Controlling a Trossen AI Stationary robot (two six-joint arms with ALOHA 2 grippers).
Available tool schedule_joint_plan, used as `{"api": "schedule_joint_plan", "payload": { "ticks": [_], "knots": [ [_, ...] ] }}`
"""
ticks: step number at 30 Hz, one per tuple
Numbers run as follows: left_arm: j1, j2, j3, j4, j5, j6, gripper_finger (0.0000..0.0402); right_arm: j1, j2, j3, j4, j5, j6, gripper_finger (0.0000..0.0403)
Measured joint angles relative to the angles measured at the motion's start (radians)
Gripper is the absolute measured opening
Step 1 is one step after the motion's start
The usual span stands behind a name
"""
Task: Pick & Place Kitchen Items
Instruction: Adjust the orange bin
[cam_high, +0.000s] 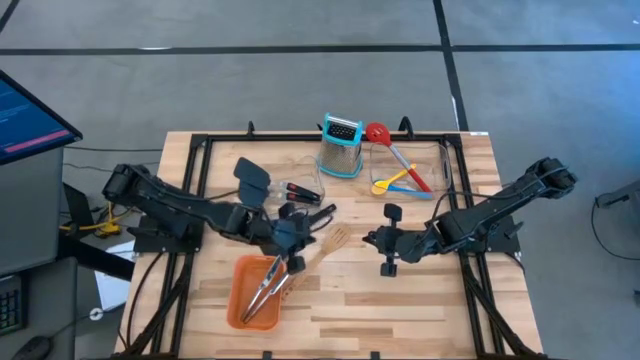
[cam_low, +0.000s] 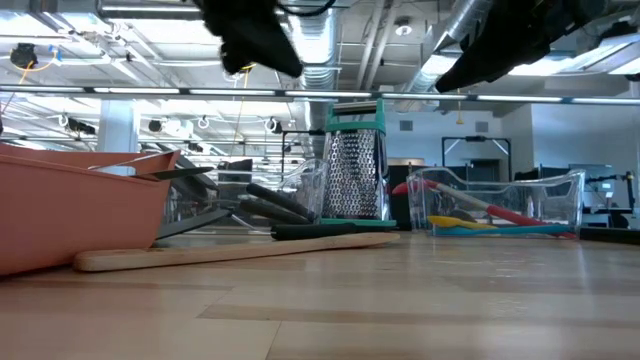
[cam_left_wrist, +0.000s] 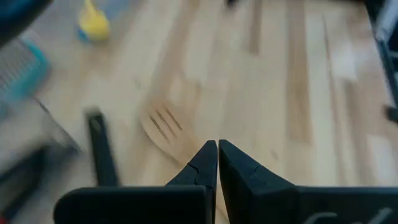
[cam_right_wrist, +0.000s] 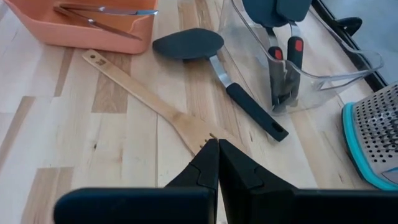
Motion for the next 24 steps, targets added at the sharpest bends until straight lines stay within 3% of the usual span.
{"api": "schedule_joint_plan", "payload": {
  "ticks": [11,24],
  "knots": [
    [-0.031,0.073,-0.072,-0.064,0.161,-0.213,0.0002,0.0,0.0,0.0,-0.003,0.0,0.0,0.0001],
    [-0.038,0.146,-0.092,-0.223,0.17,-0.344,0.0002,0.0,0.0,0.0,0.002,0.0,0.0,0.0001]
  ]
}}
